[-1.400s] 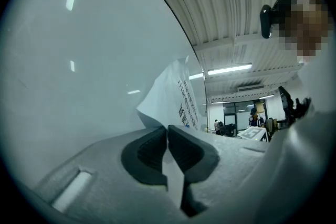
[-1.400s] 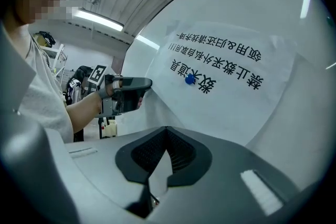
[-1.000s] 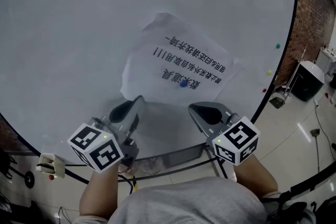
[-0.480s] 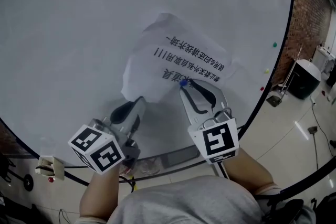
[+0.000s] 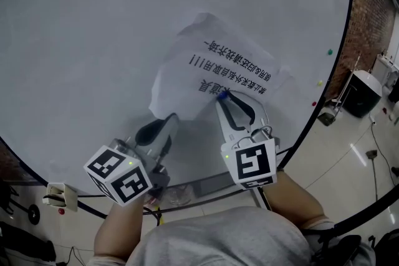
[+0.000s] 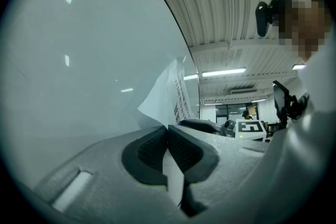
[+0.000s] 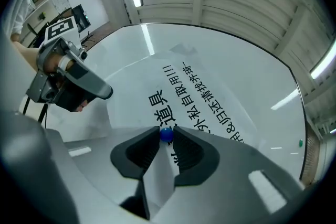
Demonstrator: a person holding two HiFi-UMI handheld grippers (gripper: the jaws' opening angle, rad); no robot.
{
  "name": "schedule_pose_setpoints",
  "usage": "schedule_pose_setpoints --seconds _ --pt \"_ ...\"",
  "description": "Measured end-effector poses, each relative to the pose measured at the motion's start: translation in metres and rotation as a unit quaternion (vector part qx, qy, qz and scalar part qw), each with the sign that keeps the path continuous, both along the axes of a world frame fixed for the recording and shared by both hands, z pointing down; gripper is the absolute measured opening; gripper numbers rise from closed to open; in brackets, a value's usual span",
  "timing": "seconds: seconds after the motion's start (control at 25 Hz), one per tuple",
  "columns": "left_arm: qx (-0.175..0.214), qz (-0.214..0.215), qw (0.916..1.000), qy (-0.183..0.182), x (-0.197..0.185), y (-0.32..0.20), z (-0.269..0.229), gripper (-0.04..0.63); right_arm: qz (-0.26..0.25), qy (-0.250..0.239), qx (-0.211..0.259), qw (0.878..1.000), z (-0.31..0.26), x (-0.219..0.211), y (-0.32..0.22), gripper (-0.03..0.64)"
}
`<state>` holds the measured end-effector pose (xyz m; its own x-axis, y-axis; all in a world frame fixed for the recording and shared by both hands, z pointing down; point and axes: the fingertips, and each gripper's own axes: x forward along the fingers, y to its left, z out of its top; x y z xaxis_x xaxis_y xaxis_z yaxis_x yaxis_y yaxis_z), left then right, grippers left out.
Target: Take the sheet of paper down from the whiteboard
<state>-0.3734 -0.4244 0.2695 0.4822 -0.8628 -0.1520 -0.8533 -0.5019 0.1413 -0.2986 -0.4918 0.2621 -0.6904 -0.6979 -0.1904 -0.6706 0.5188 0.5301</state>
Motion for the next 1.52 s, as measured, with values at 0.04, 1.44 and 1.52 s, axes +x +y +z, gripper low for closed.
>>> schedule_pose_setpoints --seconds 0.04,1.44,1.52 --pt "-0.001 0.0 1.0 0.0 0.0 0.0 0.0 0.002 -0.003 -0.003 -0.005 1.0 -0.001 0.001 0.0 0.08" --pt "-0.138 -0.103 0.985 0.013 -0.02 -0.009 -0.001 0.002 0.003 -0.007 -0.053 0.999 -0.078 0.085 -0.075 0.075" --pt "-0.143 -0.086 0.986 0.012 -0.013 -0.001 0.007 0.002 0.007 -0.007 -0.047 0.999 -0.073 0.087 -0.064 0.104"
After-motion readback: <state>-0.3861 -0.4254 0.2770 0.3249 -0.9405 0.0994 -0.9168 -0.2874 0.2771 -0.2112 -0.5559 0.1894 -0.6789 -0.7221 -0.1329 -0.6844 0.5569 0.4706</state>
